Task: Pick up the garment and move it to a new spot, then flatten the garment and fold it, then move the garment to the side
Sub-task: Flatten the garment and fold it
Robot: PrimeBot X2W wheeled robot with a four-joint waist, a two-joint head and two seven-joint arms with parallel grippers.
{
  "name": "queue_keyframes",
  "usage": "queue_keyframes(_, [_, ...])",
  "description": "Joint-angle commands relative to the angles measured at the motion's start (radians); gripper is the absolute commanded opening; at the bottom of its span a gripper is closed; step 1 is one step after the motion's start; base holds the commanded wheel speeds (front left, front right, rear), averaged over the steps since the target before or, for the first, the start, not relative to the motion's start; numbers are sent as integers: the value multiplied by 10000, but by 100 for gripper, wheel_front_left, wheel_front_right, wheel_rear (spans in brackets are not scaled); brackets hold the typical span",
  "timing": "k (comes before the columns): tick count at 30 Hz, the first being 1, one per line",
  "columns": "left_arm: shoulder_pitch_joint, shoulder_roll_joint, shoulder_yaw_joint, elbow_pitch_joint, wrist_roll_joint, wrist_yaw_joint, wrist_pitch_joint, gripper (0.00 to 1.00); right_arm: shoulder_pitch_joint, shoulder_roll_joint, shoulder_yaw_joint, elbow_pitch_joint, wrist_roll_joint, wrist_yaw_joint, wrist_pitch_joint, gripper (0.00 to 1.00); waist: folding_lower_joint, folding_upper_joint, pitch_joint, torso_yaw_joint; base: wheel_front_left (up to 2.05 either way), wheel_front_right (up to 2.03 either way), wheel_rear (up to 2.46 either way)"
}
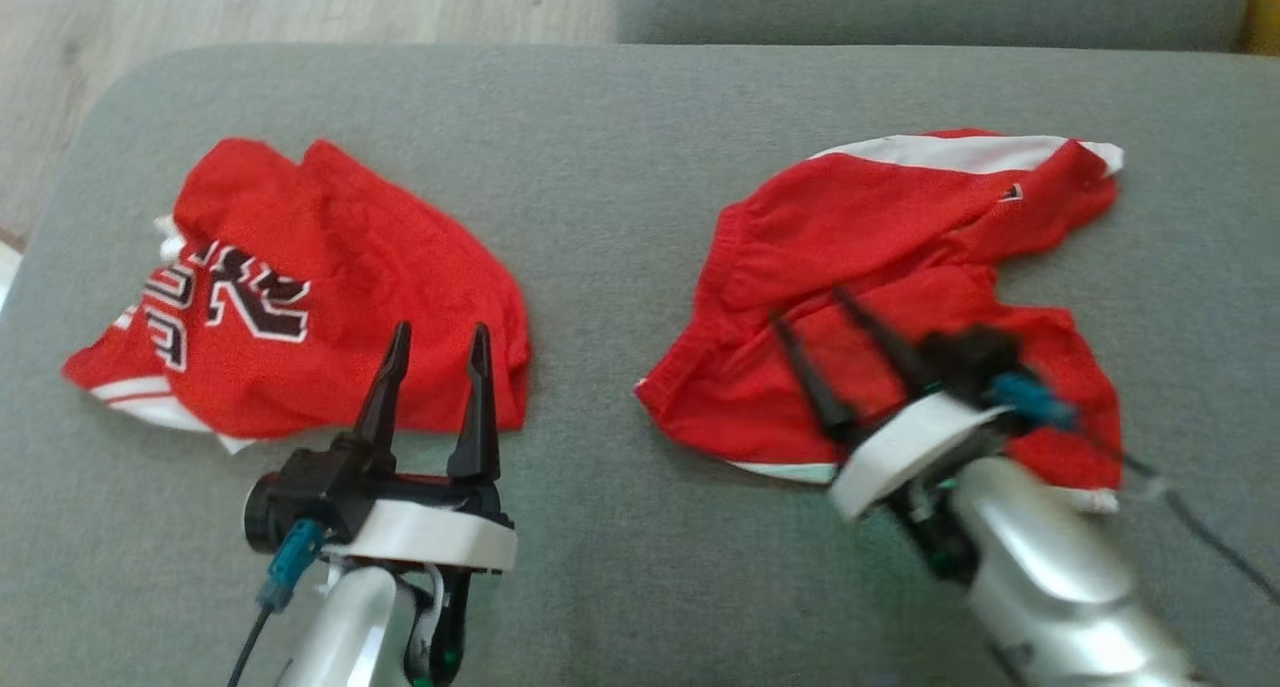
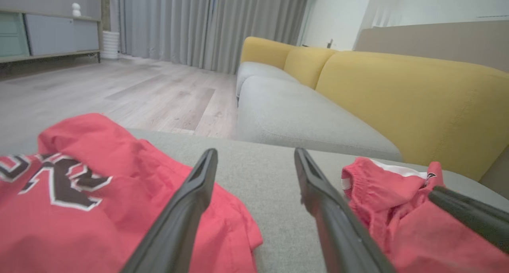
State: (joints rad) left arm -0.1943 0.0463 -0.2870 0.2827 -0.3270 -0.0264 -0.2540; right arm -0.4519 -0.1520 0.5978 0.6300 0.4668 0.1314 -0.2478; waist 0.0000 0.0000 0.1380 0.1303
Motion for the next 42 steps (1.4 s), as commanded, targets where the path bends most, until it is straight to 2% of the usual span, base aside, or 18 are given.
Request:
queue_keyframes(1, [-91,39,378,-352,113,24,-78,100,142,-71,-218,-467,-163,-7,-133,100,0,0,-107,-192,0,0,0])
queue_keyframes(4, [-30,39,488,-387,166,-3,-78,100,773,-436,-1348,-1073,-724,-7,-136,100,0,0,-212,-453,0,0,0])
queue_keyframes(8, [33,39,544,-457,224,-25,-78,100,1735,-535,-3225,-1986,-1426,-7,-137,100,0,0,-313,-736,0,0,0])
queue_keyframes(12, [96,39,572,-487,254,-55,-78,100,2685,-137,-4947,-2919,-2363,-7,-138,100,0,0,-413,-922,0,0,0])
queue_keyframes(16, [153,39,613,-462,278,-107,-78,100,3405,394,-5840,-3641,-3062,-7,-138,100,0,0,-500,-1066,0,0,0])
queue_keyframes(22, [228,39,627,-434,317,-163,-78,100,3963,754,-6036,-3957,-3402,-7,-138,100,0,0,-579,-1189,0,0,0])
queue_keyframes(29, [238,39,577,-431,340,-190,-78,100,4088,850,-6074,-3408,-3571,-7,-139,100,0,0,-565,-1206,0,0,0])
queue_keyframes(34, [215,39,458,-433,291,-190,-78,100,3929,869,-6321,-2000,-3922,-7,-107,100,0,0,-464,-1129,0,0,0])
queue_keyframes(42, [68,39,353,-407,238,-192,-78,100,3325,880,-6296,-713,-4088,-7,-63,100,0,0,-210,-986,0,0,0])
